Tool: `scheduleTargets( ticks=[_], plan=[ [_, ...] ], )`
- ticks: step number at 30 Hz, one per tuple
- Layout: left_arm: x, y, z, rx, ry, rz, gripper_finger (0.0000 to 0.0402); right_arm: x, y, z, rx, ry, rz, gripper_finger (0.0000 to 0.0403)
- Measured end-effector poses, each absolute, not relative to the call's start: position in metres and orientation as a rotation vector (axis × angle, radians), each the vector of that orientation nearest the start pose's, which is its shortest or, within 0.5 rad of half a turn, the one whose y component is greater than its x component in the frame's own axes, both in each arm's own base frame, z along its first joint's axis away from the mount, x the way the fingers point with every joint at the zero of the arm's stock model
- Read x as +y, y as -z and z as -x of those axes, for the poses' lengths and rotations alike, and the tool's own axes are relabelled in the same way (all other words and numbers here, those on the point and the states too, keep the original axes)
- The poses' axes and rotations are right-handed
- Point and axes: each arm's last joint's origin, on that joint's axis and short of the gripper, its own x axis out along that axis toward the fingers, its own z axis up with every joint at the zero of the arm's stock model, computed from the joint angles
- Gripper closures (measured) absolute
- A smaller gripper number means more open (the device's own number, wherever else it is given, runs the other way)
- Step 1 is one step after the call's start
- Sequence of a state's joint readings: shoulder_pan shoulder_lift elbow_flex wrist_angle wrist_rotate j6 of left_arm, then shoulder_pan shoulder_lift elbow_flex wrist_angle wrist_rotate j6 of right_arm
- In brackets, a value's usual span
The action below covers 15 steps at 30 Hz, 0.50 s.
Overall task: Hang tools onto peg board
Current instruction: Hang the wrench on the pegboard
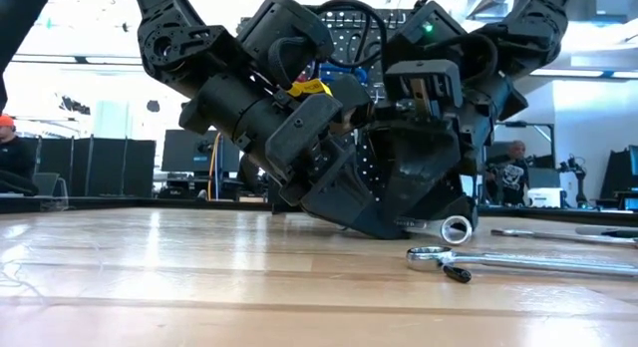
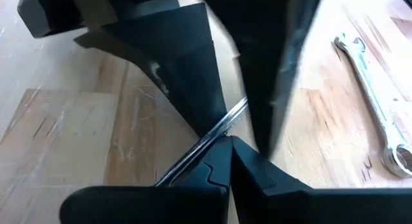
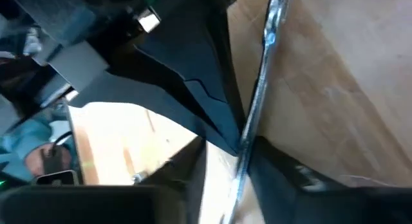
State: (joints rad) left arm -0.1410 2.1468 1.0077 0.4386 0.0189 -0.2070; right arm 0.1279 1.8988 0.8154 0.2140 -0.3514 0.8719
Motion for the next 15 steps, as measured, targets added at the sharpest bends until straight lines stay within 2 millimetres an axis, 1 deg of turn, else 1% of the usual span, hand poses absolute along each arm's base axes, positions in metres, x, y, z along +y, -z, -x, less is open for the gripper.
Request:
scheduleTargets(
  ticks=[4, 6, 8, 10, 13, 15],
  plan=[
    [-0.056, -0.065, -0.391, 0.71, 0.081, 0.156, 0.0401, 0.054, -0.09, -0.327, 1.043, 0.01, -0.864, 0.0349],
    [-0.056, -0.065, -0.391, 0.71, 0.083, 0.151, 0.0401, 0.055, -0.089, -0.325, 1.057, 0.032, -0.865, 0.0377],
    [-0.056, -0.066, -0.391, 0.707, 0.088, 0.137, 0.0401, 0.056, -0.089, -0.324, 1.061, 0.057, -0.85, 0.038],
    [-0.056, -0.072, -0.391, 0.701, 0.092, 0.112, 0.0401, 0.057, -0.088, -0.322, 1.068, 0.093, -0.835, 0.038],
    [-0.061, -0.088, -0.388, 0.695, 0.094, 0.045, 0.0401, 0.059, -0.09, -0.321, 1.056, 0.129, -0.794, 0.038],
    [-0.065, -0.097, -0.383, 0.726, 0.062, -0.029, 0.0401, 0.062, -0.094, -0.32, 1.027, 0.153, -0.749, 0.038]
  ],
)
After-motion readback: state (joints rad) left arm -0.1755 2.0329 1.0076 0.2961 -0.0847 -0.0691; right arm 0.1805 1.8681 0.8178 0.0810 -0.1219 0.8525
